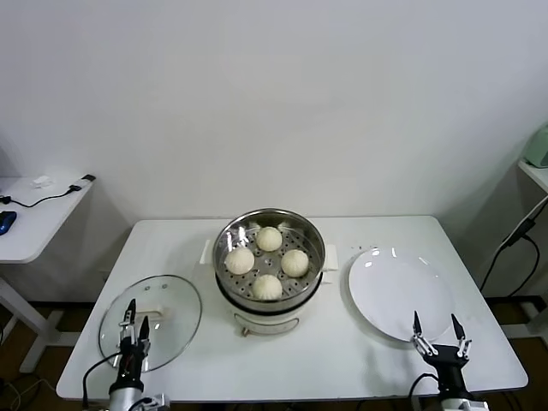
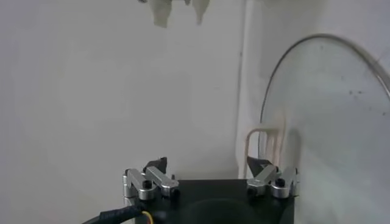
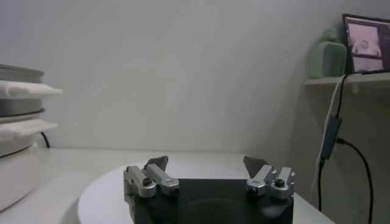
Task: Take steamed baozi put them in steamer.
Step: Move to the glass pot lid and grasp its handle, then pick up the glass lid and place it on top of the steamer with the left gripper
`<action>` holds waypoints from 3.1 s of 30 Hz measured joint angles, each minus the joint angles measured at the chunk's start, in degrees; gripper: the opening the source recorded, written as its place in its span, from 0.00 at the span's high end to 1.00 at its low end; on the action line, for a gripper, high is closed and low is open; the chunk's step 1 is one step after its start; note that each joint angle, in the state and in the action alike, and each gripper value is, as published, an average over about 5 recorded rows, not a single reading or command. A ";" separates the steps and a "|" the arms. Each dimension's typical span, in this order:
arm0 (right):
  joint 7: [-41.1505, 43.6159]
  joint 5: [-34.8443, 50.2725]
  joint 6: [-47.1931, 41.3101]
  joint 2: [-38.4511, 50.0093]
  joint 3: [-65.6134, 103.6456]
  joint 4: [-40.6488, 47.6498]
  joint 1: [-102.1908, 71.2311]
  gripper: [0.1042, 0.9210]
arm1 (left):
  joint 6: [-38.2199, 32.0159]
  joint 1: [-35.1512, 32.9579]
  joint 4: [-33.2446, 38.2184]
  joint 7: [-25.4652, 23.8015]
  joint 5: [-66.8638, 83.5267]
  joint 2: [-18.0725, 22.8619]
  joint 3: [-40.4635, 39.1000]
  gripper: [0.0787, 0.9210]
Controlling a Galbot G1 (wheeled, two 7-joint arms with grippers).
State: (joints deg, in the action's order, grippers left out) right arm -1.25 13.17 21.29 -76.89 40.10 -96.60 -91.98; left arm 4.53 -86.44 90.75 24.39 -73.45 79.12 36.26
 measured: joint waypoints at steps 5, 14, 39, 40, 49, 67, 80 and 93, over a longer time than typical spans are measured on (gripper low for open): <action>-0.05 -0.10 -0.01 -0.32 0.62 -0.35 -0.37 0.12 | 0.16 2.00 -2.10 -0.32 -0.10 -0.52 -0.03 0.12; -0.08 -0.53 -0.37 -1.30 1.32 -0.87 -0.32 0.12 | -0.51 4.75 -5.59 -0.27 0.87 -1.38 -0.06 0.13; -0.21 -0.83 0.24 -2.81 0.69 -0.89 -0.63 0.12 | -2.52 8.20 -13.21 3.68 -0.04 -0.98 0.19 0.93; -0.21 -0.87 0.30 -2.86 0.61 -0.90 -0.69 0.12 | -2.57 8.32 -13.38 3.87 -0.02 -0.93 0.23 0.94; -0.21 -0.96 0.53 -2.83 0.63 -0.98 -0.80 0.12 | -3.73 7.66 -12.41 4.66 1.02 -0.97 0.99 0.94; -1.17 -2.51 -0.65 -3.28 1.35 -2.17 -0.96 0.12 | 0.13 3.81 8.96 -8.86 10.99 -9.04 3.29 0.94; -1.52 -4.15 -2.48 -3.68 1.37 -3.93 -0.97 0.12 | 13.26 7.52 25.78 -24.99 14.65 -15.45 -0.87 0.94; -1.57 -6.22 -3.39 -4.18 0.23 -4.54 -0.53 0.12 | 23.13 14.60 31.41 -34.32 2.70 -9.55 -16.77 0.94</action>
State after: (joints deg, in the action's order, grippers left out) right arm -2.82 6.95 17.90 -81.08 40.33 -101.14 -92.50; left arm 27.65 -71.84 122.16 -9.93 -70.76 69.57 19.49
